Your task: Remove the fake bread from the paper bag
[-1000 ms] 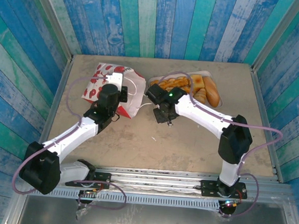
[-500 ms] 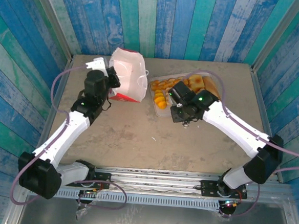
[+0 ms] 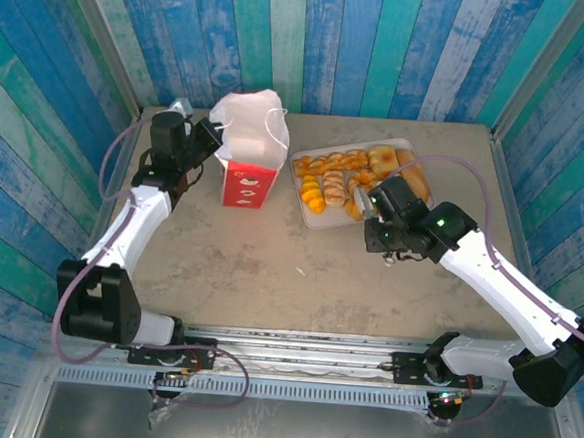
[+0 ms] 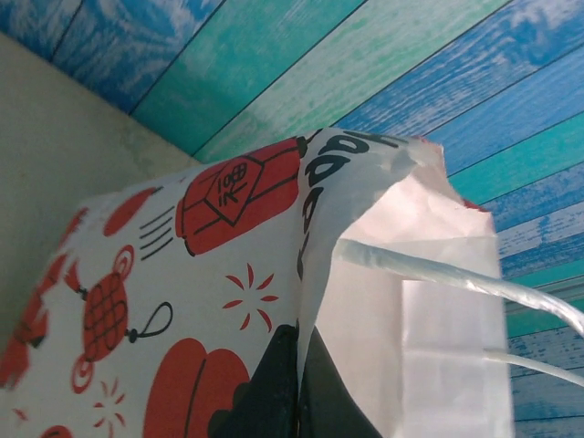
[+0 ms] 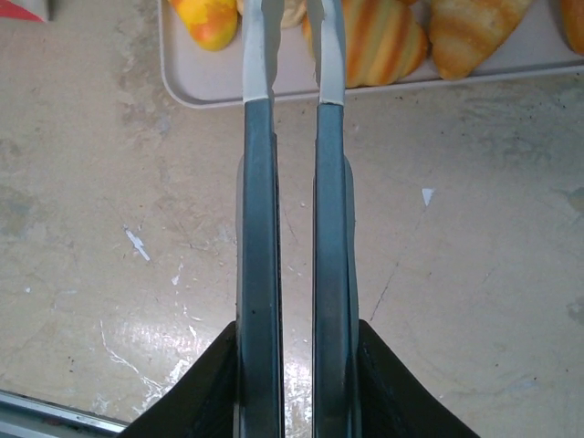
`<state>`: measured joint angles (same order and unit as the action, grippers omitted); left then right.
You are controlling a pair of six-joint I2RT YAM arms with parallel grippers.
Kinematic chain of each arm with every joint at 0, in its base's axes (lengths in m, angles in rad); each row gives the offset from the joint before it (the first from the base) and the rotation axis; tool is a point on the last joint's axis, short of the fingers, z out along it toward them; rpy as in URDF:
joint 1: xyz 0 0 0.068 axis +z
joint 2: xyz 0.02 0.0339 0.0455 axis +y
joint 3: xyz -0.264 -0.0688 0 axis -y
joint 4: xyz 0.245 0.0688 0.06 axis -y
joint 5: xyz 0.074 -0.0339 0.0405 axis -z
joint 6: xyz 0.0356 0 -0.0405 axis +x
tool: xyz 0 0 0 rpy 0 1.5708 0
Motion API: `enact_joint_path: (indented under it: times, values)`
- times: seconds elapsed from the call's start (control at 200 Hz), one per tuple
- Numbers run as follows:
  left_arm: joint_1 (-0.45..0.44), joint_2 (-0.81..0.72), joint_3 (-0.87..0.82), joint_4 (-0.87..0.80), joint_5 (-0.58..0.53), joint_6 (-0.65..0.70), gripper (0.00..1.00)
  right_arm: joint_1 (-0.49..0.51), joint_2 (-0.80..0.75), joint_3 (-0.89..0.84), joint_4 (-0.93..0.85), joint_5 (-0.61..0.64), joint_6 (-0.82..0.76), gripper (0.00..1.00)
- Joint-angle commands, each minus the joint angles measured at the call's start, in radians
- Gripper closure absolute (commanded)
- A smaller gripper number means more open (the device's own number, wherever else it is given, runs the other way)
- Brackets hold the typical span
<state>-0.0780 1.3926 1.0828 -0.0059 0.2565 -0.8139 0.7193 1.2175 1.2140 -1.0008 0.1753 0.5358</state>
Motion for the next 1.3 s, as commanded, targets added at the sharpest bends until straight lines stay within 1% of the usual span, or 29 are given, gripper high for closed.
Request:
enact_joint_path:
  times: [0.0, 0.115, 0.25, 0.28, 0.326, 0.366, 0.401, 0.426, 0.496, 0.531, 0.586, 0.601, 0.661, 0.711, 0.736, 0.852, 1.002, 1.122, 1.292]
  values:
    - [0.022, 0.085, 0.043, 0.034, 0.092, -0.074, 1.0, -0.006, -0.023, -0.017, 0.022, 0.002, 0.023, 0.68]
    - [0.034, 0.176, 0.062, 0.105, 0.149, -0.114, 1.0, -0.006, -0.017, -0.023, 0.026, -0.005, 0.027, 0.67]
    - [0.038, 0.262, 0.09, 0.157, 0.182, -0.143, 0.99, -0.009, 0.0, -0.03, 0.026, -0.022, 0.032, 0.67]
    - [0.039, 0.272, 0.099, 0.159, 0.185, -0.145, 0.98, -0.009, 0.004, -0.032, 0.027, -0.028, 0.032, 0.67]
    - [0.039, 0.279, 0.11, 0.154, 0.185, -0.141, 0.93, -0.009, 0.011, -0.034, 0.027, -0.041, 0.031, 0.67]
    - [0.04, 0.278, 0.12, 0.149, 0.183, -0.136, 0.86, -0.009, 0.015, -0.04, 0.031, -0.05, 0.029, 0.67]
    - [0.041, 0.273, 0.126, 0.141, 0.184, -0.132, 0.76, -0.01, 0.018, -0.044, 0.034, -0.055, 0.031, 0.67]
    - [0.041, 0.268, 0.131, 0.135, 0.184, -0.126, 0.66, -0.01, 0.018, -0.047, 0.037, -0.057, 0.031, 0.67]
    - [0.042, 0.25, 0.14, 0.103, 0.174, -0.112, 0.43, -0.009, 0.017, -0.052, 0.045, -0.059, 0.033, 0.67]
    - [0.043, 0.239, 0.143, 0.088, 0.169, -0.106, 0.33, -0.009, 0.017, -0.053, 0.048, -0.061, 0.033, 0.67]
    - [0.045, 0.222, 0.142, 0.067, 0.17, -0.102, 0.22, -0.009, 0.017, -0.05, 0.05, -0.06, 0.032, 0.67]
    - [0.046, 0.216, 0.142, 0.062, 0.17, -0.1, 0.15, -0.01, 0.018, -0.048, 0.049, -0.061, 0.029, 0.67]
    - [0.047, 0.198, 0.138, 0.041, 0.174, -0.091, 0.0, -0.009, 0.013, -0.045, 0.051, -0.06, 0.03, 0.67]
    - [0.047, 0.183, 0.134, 0.025, 0.177, -0.081, 0.06, -0.009, 0.009, -0.046, 0.054, -0.061, 0.029, 0.67]
    - [0.047, 0.174, 0.131, 0.018, 0.178, -0.076, 0.06, -0.009, 0.006, -0.047, 0.056, -0.063, 0.03, 0.67]
    - [0.047, 0.145, 0.119, -0.006, 0.181, -0.07, 0.06, -0.01, -0.004, -0.052, 0.066, -0.071, 0.03, 0.67]
    - [0.047, 0.148, 0.128, -0.055, 0.187, -0.052, 0.06, -0.009, -0.021, -0.057, 0.08, -0.074, 0.029, 0.67]
    - [0.047, 0.156, 0.142, -0.075, 0.209, -0.024, 0.06, -0.009, -0.029, -0.057, 0.086, -0.073, 0.026, 0.67]
    - [0.047, 0.148, 0.161, -0.133, 0.213, 0.037, 0.06, -0.01, -0.026, -0.058, 0.099, -0.07, 0.024, 0.67]
